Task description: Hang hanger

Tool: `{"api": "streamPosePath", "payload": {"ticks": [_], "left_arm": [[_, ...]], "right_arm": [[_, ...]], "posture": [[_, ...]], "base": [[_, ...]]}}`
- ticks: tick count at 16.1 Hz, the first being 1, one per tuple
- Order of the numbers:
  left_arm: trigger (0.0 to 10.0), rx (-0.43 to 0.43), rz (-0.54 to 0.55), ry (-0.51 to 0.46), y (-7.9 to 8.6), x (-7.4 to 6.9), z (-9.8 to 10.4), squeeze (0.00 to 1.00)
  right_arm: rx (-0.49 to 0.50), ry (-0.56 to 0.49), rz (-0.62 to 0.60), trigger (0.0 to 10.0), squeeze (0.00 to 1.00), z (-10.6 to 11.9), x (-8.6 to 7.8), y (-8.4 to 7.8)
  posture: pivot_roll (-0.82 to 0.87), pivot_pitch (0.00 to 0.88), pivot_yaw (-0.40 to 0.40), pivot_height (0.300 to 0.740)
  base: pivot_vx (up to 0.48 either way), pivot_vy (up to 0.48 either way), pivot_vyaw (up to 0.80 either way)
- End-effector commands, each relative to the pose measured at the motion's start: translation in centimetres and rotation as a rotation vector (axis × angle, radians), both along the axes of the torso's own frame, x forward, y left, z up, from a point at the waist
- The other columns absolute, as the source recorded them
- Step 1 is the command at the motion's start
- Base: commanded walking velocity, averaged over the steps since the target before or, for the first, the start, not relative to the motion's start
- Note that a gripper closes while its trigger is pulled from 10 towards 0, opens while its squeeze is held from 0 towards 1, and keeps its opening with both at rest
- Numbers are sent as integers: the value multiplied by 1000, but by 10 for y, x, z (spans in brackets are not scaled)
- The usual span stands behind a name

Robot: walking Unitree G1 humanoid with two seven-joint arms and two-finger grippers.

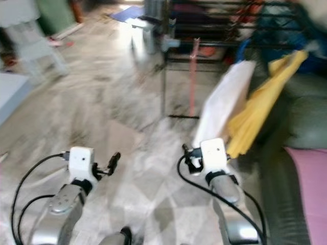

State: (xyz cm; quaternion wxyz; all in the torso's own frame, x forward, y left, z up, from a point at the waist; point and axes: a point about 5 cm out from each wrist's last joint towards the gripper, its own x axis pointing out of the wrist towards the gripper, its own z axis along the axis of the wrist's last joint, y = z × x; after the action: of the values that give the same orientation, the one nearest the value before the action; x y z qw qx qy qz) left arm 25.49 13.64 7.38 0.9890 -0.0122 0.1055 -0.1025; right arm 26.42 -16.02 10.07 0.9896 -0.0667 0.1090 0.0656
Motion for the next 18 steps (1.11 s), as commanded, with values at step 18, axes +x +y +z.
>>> {"api": "streamPosePath", "payload": {"ticks": [18], "left_arm": [[10000,-10,110,12,9,-1,-1,0]], "right_arm": [[20,30,22,10000,0,-3,0,6]], "posture": [[-45,167,-18,740]], "base": [[0,0,800]]}}
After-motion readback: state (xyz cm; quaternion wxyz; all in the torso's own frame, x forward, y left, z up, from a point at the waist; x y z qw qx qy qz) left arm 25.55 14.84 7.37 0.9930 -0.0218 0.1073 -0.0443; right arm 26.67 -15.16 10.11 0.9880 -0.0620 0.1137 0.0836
